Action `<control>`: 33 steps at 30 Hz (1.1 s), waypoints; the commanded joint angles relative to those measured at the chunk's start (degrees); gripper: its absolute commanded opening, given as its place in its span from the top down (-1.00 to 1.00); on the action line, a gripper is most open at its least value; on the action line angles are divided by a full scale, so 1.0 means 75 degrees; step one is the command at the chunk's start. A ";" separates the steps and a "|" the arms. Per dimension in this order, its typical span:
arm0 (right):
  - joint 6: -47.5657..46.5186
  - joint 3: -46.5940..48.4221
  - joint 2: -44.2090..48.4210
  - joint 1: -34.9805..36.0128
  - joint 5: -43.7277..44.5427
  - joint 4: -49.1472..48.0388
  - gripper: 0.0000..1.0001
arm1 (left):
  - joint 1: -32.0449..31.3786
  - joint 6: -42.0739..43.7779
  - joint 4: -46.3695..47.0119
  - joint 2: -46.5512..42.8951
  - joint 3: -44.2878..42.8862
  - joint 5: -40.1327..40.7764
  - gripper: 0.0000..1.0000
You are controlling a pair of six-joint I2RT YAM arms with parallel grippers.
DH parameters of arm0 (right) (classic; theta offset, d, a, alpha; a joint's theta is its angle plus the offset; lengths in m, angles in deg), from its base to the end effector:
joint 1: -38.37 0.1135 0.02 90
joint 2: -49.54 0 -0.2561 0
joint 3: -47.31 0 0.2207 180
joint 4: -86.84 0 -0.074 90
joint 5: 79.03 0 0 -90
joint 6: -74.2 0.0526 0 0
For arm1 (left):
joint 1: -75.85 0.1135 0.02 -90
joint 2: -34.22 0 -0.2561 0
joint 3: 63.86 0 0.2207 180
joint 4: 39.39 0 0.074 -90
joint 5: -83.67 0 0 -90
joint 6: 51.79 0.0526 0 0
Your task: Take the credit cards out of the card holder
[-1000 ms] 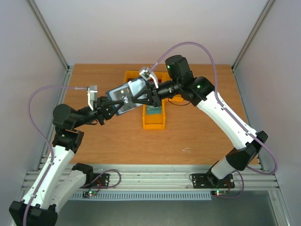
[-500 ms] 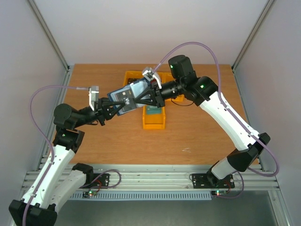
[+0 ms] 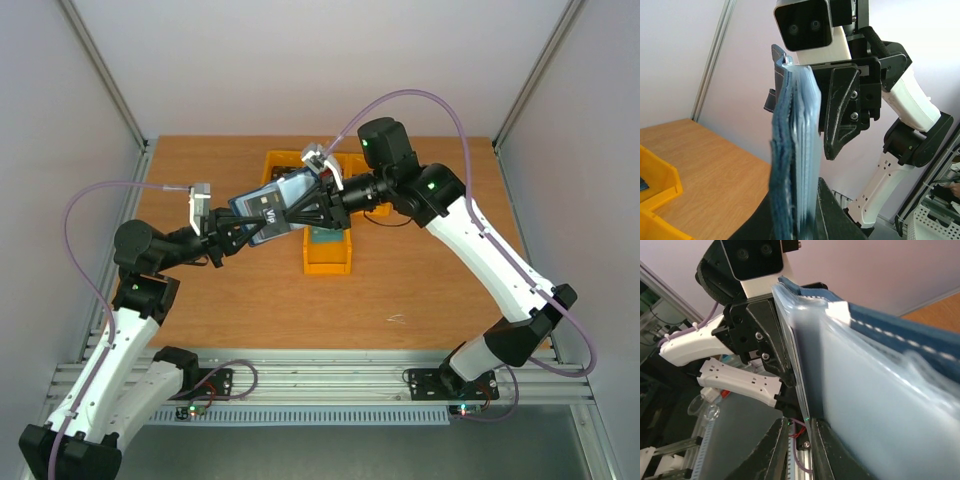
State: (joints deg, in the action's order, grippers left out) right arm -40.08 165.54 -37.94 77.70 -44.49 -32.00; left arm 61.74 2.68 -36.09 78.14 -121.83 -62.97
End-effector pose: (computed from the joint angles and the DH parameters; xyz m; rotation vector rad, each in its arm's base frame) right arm 0.1953 0.2160 0.4296 -1.5332 1.3538 1.1676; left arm 0.1327 -0.0787 0.3754 0.6664 1.3953 -1.3220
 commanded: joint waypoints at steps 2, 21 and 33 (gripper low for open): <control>0.0131 0.0255 -0.0189 0.0111 0.0512 -0.0354 0.81 | -0.0027 0.0104 0.0394 0.0036 -0.0023 -0.0294 1.00; -0.0488 0.0412 -0.0386 0.0817 0.2666 -0.0329 0.82 | -0.0061 0.0131 0.0492 0.0111 -0.0058 -0.0444 0.99; -0.0204 0.0560 -0.0476 0.0873 0.0910 -0.0623 0.73 | -0.0054 0.0172 0.0503 0.0019 0.0052 -0.0404 1.00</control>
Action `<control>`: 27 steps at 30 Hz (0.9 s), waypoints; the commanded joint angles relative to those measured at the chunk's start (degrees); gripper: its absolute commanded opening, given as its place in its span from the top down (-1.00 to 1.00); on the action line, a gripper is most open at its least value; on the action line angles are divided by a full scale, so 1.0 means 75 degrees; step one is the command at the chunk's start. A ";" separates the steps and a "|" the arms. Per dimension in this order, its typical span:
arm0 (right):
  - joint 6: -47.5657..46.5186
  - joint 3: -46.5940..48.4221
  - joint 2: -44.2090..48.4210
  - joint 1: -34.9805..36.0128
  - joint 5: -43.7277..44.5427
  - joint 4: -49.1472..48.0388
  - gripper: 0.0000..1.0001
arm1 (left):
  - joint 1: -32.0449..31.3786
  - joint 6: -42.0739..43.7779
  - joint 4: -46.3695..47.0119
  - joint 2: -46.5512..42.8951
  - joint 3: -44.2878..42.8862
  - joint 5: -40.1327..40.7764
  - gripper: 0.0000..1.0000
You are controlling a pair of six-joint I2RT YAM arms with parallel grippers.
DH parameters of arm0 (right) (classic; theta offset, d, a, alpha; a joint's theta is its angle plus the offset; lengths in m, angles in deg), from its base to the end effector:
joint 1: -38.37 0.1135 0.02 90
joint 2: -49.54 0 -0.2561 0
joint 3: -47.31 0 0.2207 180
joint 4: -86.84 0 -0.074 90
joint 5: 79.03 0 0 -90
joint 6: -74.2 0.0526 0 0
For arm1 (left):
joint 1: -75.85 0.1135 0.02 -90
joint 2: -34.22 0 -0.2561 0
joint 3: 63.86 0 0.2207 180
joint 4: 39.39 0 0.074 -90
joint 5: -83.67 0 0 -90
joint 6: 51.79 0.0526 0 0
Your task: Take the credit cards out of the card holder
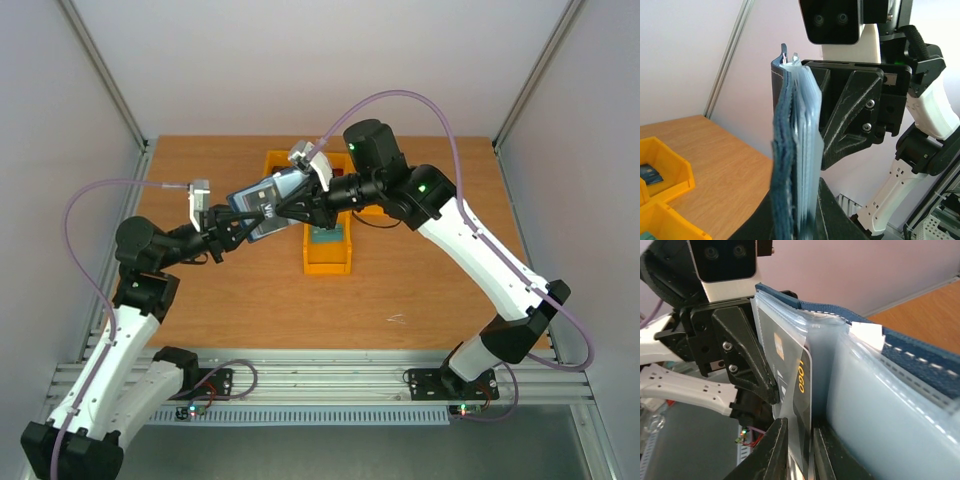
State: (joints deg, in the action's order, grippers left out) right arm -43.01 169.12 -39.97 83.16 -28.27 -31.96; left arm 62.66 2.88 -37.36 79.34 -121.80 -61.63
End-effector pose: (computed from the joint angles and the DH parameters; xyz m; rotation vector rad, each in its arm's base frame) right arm 0.1929 0.2384 0.4321 -1.5349 1.3878 0.8960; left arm 0.1410 -0.0775 0.3706 0.6157 1.4379 -1.3080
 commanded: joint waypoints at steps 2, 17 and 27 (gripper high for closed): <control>0.0432 0.0030 -0.0206 0.0086 -0.1761 -0.0805 0.74 | -0.0175 0.0152 0.0682 -0.0159 0.0075 -0.0575 0.99; 0.1812 -0.0275 -0.0244 0.0003 -0.2927 -0.2189 0.84 | -0.0203 0.0246 0.0639 -0.0183 0.0104 -0.0580 1.00; 0.1460 -0.0717 0.0225 -0.0376 -0.2100 -0.2067 0.97 | -0.0206 0.0265 0.0528 -0.0199 0.0082 -0.0500 0.67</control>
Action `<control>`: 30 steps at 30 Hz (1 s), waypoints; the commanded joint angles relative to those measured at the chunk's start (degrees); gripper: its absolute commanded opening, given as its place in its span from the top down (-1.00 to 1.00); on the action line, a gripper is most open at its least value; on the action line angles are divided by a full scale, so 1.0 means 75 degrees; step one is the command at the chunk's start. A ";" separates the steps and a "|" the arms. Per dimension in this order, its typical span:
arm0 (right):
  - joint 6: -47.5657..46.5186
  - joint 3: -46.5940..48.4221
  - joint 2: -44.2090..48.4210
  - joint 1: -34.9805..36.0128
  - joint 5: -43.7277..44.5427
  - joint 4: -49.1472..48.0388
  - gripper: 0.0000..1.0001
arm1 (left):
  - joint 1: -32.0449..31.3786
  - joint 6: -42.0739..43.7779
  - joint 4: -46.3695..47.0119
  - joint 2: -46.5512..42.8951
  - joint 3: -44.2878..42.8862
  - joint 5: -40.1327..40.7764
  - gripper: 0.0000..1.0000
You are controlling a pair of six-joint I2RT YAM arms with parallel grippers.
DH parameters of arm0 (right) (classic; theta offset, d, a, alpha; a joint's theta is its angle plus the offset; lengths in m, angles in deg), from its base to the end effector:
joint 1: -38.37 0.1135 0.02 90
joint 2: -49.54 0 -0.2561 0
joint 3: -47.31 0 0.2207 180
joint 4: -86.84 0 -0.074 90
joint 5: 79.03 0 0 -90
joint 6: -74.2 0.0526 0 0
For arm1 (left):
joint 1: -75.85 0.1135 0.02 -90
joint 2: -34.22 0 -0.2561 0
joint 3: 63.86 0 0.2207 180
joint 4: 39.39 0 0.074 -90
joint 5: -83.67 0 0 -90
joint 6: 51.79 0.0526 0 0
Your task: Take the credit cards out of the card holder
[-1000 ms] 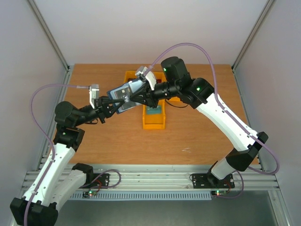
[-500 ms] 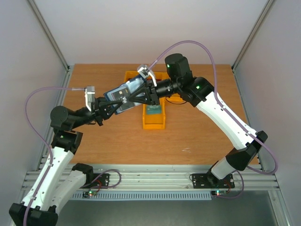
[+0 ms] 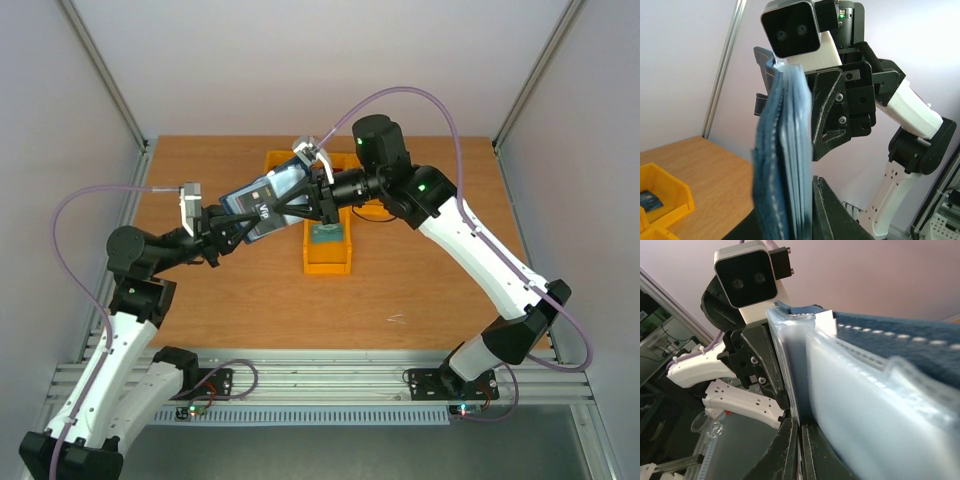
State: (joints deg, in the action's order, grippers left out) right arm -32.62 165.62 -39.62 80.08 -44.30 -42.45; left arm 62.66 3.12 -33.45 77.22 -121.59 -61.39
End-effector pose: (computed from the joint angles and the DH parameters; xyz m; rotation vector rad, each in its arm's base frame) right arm 0.1994 0.2357 0.4389 -1.4789 1.2918 1.2169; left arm 0.1299 -0.0747 0.3810 0.6545 1.3385 -1.2696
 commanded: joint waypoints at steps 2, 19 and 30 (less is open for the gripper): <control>0.0071 -0.0321 0.0287 -0.0099 0.0063 -0.0642 0.98 | -0.0208 0.0226 0.0019 0.0089 0.0067 -0.0520 0.63; -0.0524 -0.0046 0.0280 -0.0626 -0.0270 0.0526 0.98 | -0.0209 0.0201 0.0054 0.0169 0.0115 -0.0532 0.82; -0.1067 -0.0039 0.0269 -0.0619 0.0357 0.1077 0.92 | -0.0233 0.0296 0.0022 0.0181 0.0160 -0.0470 0.99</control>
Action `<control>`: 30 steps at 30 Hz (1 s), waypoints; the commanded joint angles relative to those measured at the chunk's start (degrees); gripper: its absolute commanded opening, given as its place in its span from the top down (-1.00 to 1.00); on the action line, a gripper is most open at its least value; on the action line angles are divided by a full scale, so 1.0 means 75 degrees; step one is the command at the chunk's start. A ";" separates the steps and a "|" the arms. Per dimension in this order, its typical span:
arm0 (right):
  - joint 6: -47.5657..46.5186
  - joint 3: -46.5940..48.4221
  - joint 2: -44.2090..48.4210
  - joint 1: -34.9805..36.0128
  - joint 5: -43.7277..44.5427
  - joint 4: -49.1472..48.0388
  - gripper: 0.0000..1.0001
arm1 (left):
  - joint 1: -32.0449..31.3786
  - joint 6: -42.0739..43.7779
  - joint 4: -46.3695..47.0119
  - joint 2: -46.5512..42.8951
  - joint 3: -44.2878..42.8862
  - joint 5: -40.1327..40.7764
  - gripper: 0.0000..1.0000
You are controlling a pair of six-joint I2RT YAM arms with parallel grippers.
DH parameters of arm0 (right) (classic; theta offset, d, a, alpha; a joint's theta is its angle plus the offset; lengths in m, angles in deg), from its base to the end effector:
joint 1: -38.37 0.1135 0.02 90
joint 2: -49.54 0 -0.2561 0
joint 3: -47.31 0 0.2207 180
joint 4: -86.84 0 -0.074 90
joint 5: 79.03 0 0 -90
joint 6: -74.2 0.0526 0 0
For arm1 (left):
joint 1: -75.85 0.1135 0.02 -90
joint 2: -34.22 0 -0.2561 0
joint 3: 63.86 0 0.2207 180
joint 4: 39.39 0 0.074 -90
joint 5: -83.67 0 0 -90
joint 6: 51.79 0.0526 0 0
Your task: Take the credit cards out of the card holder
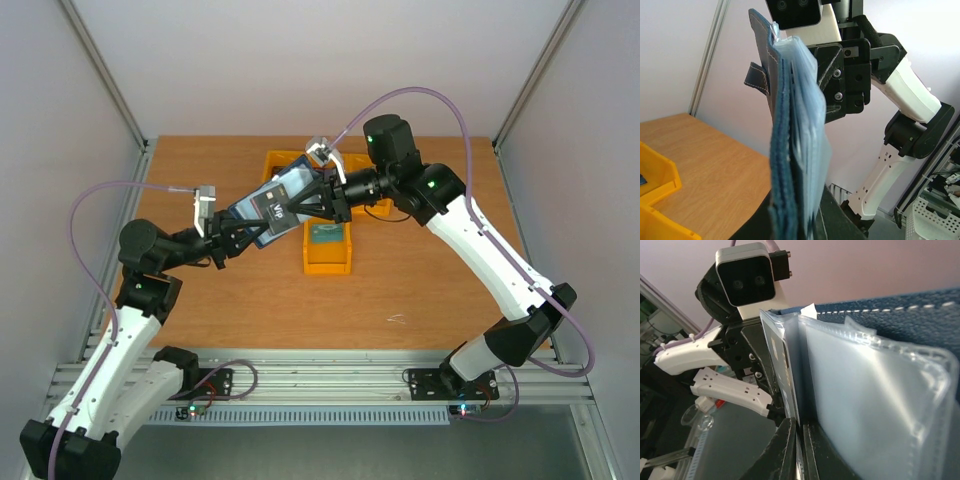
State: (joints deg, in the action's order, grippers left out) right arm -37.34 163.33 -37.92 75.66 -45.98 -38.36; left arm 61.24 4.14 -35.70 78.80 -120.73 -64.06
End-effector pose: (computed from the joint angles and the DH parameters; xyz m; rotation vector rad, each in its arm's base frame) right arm 0.2077 0.2136 0.4295 -1.4793 1.3293 1.1730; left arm 0.1353 -0.0812 0.3683 0.6981 1.4035 -1.3273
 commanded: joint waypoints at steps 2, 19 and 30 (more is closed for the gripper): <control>-0.0648 0.0285 0.0045 -0.0034 0.1419 0.0884 0.86 | -0.0044 0.0147 0.0352 -0.0041 0.0059 -0.0118 0.99; -0.1075 0.0229 0.0005 0.0605 0.2508 0.0979 0.66 | -0.0074 0.0171 0.0381 0.0029 0.0042 -0.0153 1.00; -0.1014 0.0392 -0.0213 0.0755 0.1581 0.1093 0.47 | -0.0080 0.0212 0.0351 0.0017 0.0064 -0.0154 0.99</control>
State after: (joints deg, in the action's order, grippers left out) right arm -44.45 164.99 -37.11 78.48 -29.04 -31.17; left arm 61.33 4.38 -37.78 79.41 -119.88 -63.62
